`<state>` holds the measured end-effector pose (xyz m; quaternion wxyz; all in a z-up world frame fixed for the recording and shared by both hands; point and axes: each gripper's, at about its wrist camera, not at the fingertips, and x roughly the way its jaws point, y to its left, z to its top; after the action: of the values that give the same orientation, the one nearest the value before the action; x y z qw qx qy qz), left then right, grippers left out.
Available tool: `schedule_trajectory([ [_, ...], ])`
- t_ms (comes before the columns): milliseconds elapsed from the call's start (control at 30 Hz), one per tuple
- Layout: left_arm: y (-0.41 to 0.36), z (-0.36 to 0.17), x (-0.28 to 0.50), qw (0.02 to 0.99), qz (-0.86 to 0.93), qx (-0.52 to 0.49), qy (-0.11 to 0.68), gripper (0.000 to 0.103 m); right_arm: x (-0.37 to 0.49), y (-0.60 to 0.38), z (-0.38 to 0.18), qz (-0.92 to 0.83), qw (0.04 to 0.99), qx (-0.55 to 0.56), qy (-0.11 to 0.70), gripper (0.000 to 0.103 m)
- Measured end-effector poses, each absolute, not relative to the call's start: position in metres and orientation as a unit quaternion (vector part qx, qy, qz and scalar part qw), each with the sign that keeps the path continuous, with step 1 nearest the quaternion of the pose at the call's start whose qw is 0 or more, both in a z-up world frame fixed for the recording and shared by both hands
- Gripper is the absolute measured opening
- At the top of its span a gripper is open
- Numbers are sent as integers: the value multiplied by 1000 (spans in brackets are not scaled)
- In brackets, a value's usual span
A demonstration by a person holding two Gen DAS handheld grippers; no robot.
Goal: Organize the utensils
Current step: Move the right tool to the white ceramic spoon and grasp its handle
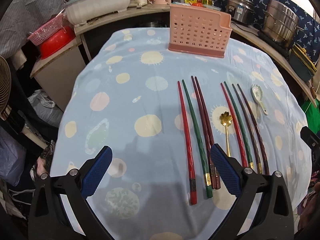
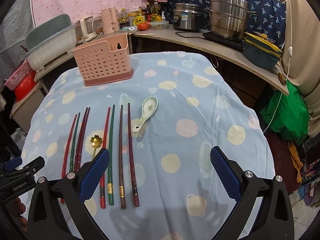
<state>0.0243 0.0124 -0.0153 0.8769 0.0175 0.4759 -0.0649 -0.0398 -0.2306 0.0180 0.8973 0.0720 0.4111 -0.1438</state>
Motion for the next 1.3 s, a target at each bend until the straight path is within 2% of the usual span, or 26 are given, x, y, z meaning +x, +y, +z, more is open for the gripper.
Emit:
schedule_trajectory([
  [333,3,-29,43,873,-64,34,483,93,-4,-237,3,-140,897,74,412,96],
  [533,-2,-34,51,869,-66,38,488,93,29,-239,-10,-135,894,77,421,85],
  [933,-5,-49,60,859,-75,34,505,91,63,-244,-51,-130,873,104,459,44],
  [1000,-5,-52,61,857,-81,31,509,88,64,-246,-54,-130,871,106,462,28],
  [1067,-5,-54,61,854,-84,29,512,87,64,-248,-57,-129,868,110,467,19],
  [1300,-7,-59,58,850,-99,26,517,81,57,-250,-57,-123,869,112,466,14],
])
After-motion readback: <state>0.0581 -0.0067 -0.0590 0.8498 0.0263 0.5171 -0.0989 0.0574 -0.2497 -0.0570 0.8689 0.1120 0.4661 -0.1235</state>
